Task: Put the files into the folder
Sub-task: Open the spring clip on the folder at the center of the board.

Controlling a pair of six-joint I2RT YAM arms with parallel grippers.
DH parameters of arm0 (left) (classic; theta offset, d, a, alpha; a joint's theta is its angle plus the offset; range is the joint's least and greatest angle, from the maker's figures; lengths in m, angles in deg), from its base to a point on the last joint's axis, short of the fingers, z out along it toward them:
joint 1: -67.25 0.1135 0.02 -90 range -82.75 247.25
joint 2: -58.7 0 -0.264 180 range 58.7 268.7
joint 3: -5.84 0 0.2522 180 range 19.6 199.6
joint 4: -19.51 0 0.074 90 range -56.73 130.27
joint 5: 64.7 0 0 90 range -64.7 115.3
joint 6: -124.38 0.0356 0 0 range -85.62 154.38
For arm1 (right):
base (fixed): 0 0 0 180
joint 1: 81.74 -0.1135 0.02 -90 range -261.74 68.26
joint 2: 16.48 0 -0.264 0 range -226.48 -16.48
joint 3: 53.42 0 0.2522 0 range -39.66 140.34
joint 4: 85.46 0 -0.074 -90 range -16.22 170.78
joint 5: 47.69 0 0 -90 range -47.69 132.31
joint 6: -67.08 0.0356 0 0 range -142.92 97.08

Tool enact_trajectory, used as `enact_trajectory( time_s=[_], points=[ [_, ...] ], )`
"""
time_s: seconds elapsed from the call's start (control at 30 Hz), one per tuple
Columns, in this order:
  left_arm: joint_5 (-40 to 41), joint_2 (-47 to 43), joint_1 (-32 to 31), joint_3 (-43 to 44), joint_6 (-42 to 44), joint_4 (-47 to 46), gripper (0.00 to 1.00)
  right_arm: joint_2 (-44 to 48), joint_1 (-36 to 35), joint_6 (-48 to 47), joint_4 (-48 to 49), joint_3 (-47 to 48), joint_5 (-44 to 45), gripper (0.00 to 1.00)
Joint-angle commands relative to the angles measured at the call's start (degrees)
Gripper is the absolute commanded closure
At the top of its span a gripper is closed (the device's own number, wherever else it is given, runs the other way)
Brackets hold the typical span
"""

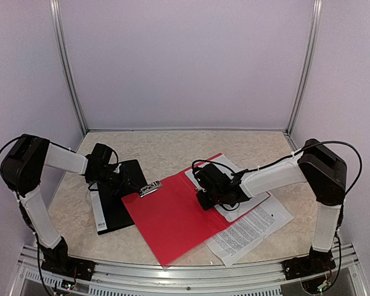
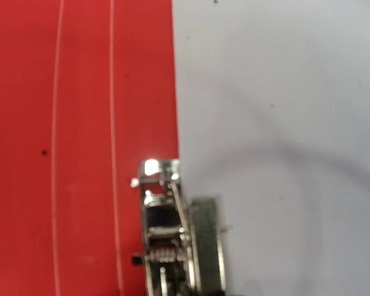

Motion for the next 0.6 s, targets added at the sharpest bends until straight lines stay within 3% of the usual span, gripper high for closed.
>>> enact_trajectory(
  time_s=[0.0, 0.57],
  points=[
    [3.8, 1.5, -0.6, -1.0, 3.8, 2.8, 1.0, -5.1, -1.1, 0.2, -7.2, -2.2, -5.0, 0.86],
    [15.9, 9.1, -6.0, 3.7, 10.7, 13.4, 1.0, -5.7, -1.2, -0.4, -7.9, -1.3, -4.6, 0.88]
  ],
)
